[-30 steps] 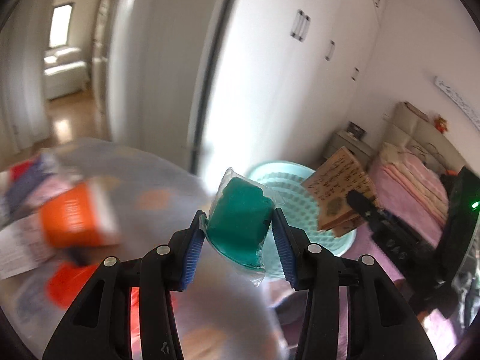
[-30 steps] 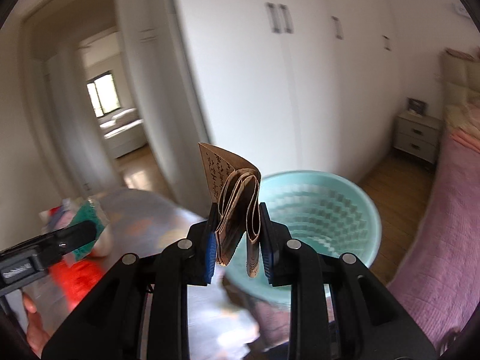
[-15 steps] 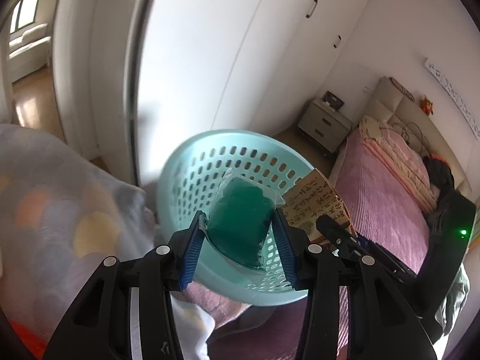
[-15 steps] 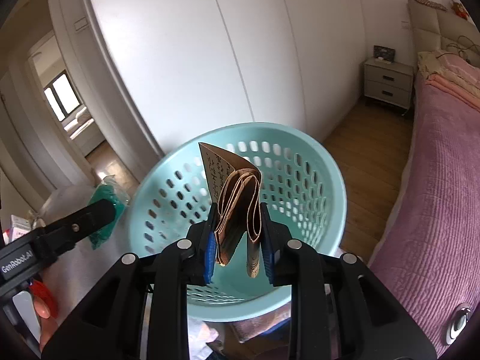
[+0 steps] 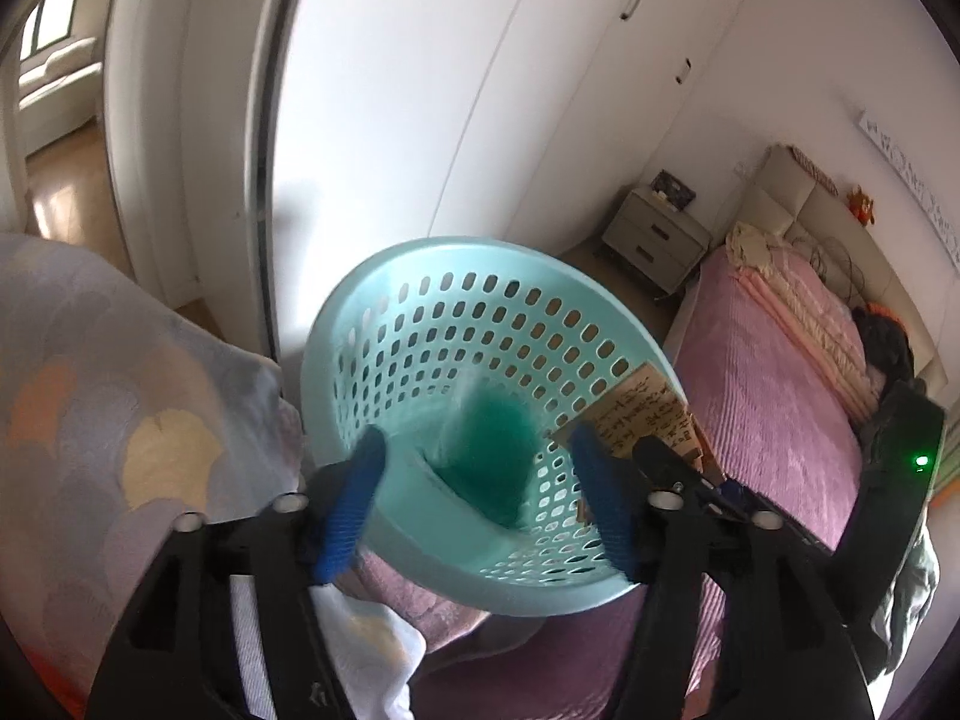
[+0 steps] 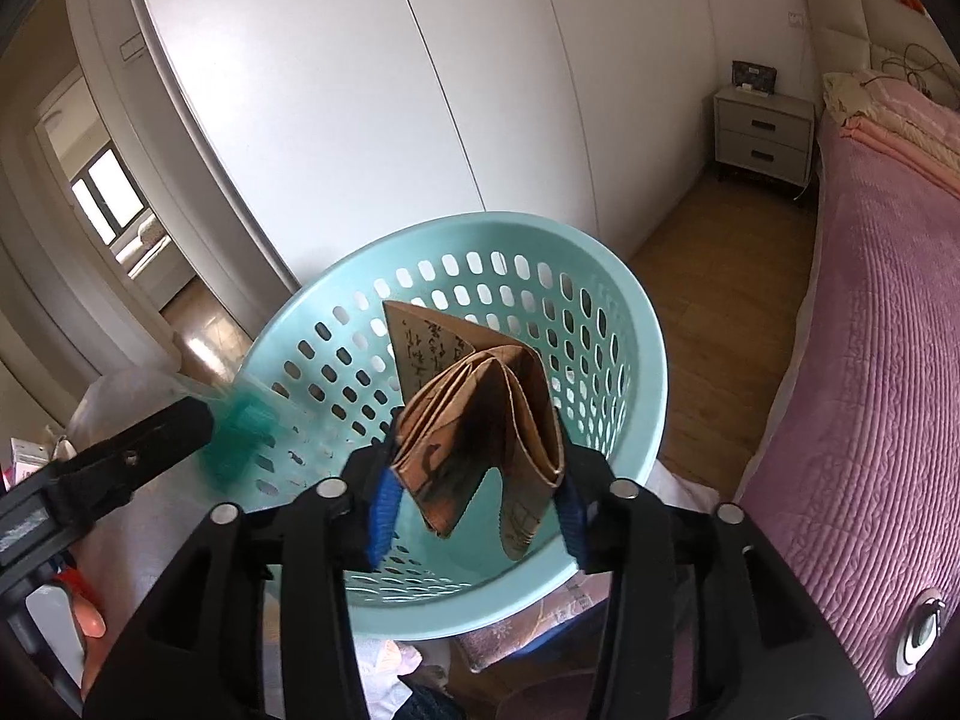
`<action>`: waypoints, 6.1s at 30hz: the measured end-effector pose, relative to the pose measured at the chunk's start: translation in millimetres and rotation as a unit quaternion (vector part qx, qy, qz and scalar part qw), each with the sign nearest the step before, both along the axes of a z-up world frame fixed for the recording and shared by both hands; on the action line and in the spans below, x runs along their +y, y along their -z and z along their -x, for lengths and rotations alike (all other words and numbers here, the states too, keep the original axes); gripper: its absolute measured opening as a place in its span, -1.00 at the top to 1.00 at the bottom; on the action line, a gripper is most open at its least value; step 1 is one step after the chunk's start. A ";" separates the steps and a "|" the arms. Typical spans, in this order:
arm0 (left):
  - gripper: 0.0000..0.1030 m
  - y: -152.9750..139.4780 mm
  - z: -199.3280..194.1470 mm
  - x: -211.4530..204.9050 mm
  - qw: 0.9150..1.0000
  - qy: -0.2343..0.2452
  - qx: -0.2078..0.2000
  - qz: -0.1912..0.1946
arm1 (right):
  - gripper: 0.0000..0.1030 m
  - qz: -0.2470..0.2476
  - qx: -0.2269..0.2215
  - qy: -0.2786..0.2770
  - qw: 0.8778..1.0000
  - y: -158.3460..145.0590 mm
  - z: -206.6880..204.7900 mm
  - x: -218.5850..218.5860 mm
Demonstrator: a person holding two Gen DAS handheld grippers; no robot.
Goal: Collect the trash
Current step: 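Carry both items over the teal basket and open both tools to drop them, then grasp the red plastic bag with the right tool while the left tool grasps the clear bottle, then move both tools over the teal basket and release the bag and bottle, then grasp the pink packet with the right tool while the left tool grasps the blue-and-white carton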
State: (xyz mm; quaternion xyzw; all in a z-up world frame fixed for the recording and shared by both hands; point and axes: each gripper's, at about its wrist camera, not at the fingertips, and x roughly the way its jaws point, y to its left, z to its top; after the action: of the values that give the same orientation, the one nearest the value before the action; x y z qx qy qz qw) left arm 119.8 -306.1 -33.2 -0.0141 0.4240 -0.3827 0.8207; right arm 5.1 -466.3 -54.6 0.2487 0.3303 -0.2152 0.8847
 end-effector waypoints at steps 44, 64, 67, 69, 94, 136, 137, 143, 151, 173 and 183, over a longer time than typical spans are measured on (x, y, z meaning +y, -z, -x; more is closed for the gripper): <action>-0.52 -37.0 50.2 364.9 0.971 -0.236 -0.033 -0.004 | -0.61 0.076 -0.079 -0.354 0.929 -56.3 -33.5 292.5; -0.49 -3.2 40.3 334.4 0.984 -0.167 -0.001 -0.053 | 0.02 -0.012 -0.028 -0.406 0.913 -20.7 -63.3 286.3; -0.36 -0.3 40.7 326.4 0.985 -0.163 0.008 -0.059 | 0.31 -0.008 -0.042 -0.410 0.911 -26.4 -52.2 286.3; -0.22 0.5 41.8 321.2 0.985 -0.162 0.011 -0.064 | 0.42 0.009 -0.052 -0.407 0.912 -33.2 -42.4 287.3; -0.04 -47.5 72.5 254.2 0.992 -0.113 -0.058 -0.021 | 0.49 0.099 -0.089 -0.259 0.957 -74.5 -0.8 214.1; -0.23 -2.1 -11.5 -6.9 0.999 0.028 0.010 -0.030 | 0.22 0.029 0.011 0.035 0.999 -14.2 -11.5 -4.5; -0.26 -5.0 -9.8 -2.9 0.999 0.024 0.006 -0.025 | 0.10 0.028 0.009 0.034 0.999 -14.7 -10.8 -4.3; -0.30 -32.5 5.3 25.7 1.000 0.016 -0.023 0.002 | -0.01 0.031 -0.014 0.027 0.999 -25.8 -2.0 -5.5; -0.30 -66.9 35.3 80.2 0.997 -0.008 -0.062 0.038 | -0.01 0.047 -0.046 -0.010 0.998 -54.5 16.0 29.8; -0.42 -80.1 45.8 366.8 0.959 -0.278 -0.051 0.027 | -0.31 0.069 -0.086 -0.283 0.953 -69.5 8.8 250.3; -0.42 -39.5 24.8 417.8 0.946 -0.322 0.007 0.033 | -0.48 0.086 -0.017 -0.385 0.919 -23.9 -5.1 321.6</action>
State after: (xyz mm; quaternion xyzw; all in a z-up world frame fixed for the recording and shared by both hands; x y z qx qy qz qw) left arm 95.0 111.7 6.3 -0.1800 0.3901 -0.1119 0.8961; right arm 10.2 -144.7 -30.7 0.0292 0.3653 0.1185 0.9229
